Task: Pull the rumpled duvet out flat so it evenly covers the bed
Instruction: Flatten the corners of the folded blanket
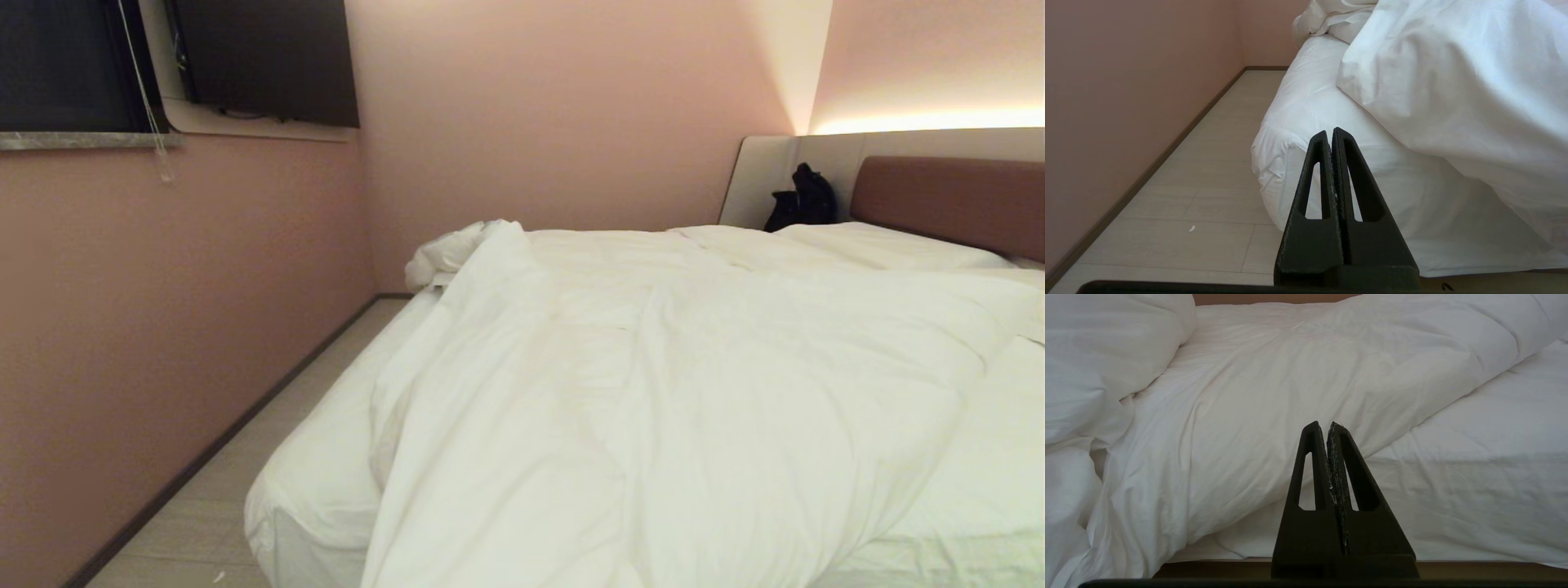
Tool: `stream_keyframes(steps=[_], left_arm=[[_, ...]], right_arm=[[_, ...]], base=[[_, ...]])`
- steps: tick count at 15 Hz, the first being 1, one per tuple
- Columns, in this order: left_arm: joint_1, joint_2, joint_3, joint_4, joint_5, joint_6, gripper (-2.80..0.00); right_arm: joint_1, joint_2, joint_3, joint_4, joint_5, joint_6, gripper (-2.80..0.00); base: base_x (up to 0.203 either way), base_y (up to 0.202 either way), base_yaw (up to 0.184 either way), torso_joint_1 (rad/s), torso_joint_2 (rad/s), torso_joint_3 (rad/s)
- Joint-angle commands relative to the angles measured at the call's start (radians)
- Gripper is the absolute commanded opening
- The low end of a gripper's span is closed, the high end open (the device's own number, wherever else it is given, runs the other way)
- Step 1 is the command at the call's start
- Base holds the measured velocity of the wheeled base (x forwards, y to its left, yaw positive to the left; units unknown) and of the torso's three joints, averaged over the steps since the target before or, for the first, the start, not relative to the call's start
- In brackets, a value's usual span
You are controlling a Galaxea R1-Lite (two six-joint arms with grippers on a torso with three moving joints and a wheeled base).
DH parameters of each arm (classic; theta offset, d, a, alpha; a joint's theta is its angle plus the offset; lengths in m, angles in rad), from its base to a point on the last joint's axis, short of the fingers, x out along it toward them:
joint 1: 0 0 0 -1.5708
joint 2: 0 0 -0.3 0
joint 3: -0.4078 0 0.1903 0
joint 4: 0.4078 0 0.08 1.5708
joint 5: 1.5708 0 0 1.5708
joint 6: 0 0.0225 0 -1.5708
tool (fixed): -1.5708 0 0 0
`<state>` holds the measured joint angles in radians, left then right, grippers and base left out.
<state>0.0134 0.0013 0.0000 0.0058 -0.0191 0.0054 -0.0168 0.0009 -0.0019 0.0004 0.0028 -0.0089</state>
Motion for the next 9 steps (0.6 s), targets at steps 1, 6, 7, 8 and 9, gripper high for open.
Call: stream_keyframes(steps=[1,6,7,8,9], left_arm=[[0.0,0.0,0.0,0.0,0.001,-0.003,-2.8],[0.0,0.0,0.0,-0.001,0.001,-0.004,-2.8],[0.0,0.0,0.0,-0.001,0.001,-0.004,-2.8],[0.0,0.0,0.0,0.0,0.001,-0.002,-2.8],[0.0,0.0,0.0,-0.001,0.001,-0.001,-2.8]], right_arm=[[0.0,-0.001,0.0,0.0,0.0,0.0,-2.8],[0.0,-0.001,0.0,0.0,0.0,0.0,-2.8],[0.0,-0.001,0.0,0.0,0.0,0.0,-2.8],[0.0,-0.001,0.0,0.0,0.0,0.0,-2.8],[0.0,-0.001,0.0,0.0,0.0,0.0,-2.8]], base=[[0.0,0.0,0.0,0.0,0.0,0.0],[0.0,0.0,0.0,0.0,0.0,0.0],[0.0,0.0,0.0,0.0,0.0,0.0],[0.0,0.0,0.0,0.0,0.0,0.0],[0.0,0.0,0.0,0.0,0.0,0.0]])
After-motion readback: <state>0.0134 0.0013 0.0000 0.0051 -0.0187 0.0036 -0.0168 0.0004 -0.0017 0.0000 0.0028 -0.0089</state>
